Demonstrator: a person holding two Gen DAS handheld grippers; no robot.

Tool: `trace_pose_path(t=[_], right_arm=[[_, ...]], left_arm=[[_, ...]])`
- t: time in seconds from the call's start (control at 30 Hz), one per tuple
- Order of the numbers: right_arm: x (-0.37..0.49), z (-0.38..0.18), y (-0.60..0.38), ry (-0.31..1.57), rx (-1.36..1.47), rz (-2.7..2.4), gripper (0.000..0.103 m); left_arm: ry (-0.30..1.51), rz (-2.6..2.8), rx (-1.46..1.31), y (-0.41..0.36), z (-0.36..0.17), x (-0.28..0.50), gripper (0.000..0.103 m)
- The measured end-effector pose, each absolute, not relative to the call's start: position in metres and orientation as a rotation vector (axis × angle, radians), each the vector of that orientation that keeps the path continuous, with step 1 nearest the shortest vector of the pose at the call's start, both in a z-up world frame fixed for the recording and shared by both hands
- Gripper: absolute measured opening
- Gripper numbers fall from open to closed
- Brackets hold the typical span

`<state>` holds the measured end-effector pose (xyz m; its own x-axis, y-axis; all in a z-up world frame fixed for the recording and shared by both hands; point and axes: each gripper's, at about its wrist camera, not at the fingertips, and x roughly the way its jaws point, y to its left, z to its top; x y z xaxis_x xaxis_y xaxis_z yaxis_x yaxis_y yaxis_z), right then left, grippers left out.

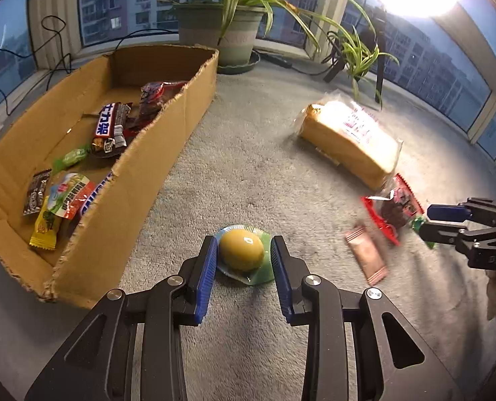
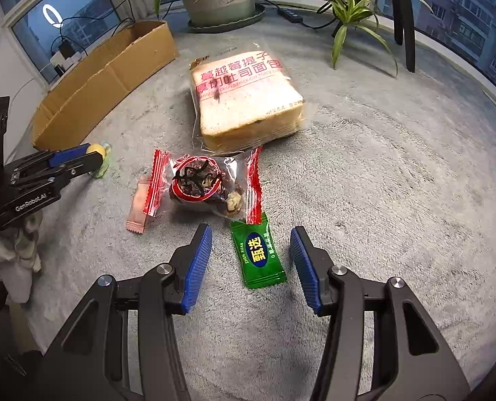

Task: Organize snacks
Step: 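Grasp the yellow round candy with the left tool while the right tool grasps the green packet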

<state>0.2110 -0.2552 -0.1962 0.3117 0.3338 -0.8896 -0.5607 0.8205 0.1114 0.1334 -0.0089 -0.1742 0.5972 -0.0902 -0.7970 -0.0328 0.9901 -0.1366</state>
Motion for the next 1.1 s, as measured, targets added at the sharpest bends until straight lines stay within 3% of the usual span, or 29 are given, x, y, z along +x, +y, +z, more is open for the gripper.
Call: trace_pose_path(t=[0.27,0.37,1.1], right_arm=[[0.206,-0.201,-0.255,1.116,-0.294,0.606,0.041],[0.201,-0.201,-0.254,1.099,-0.330,0.593,0.026],[0.193,-0.170,-0.268,1.040,-0.247,0.534,0.023]], left_arm=[[0.910,-0.051,-0.082,-0.012,-0.175,0.133,0.031],[0.900,-0.053,-0.072,-0.013,-0.175,0.133,0.028],[0.839,-0.104,-0.096,-0.015,-0.151,0.118,0.026]])
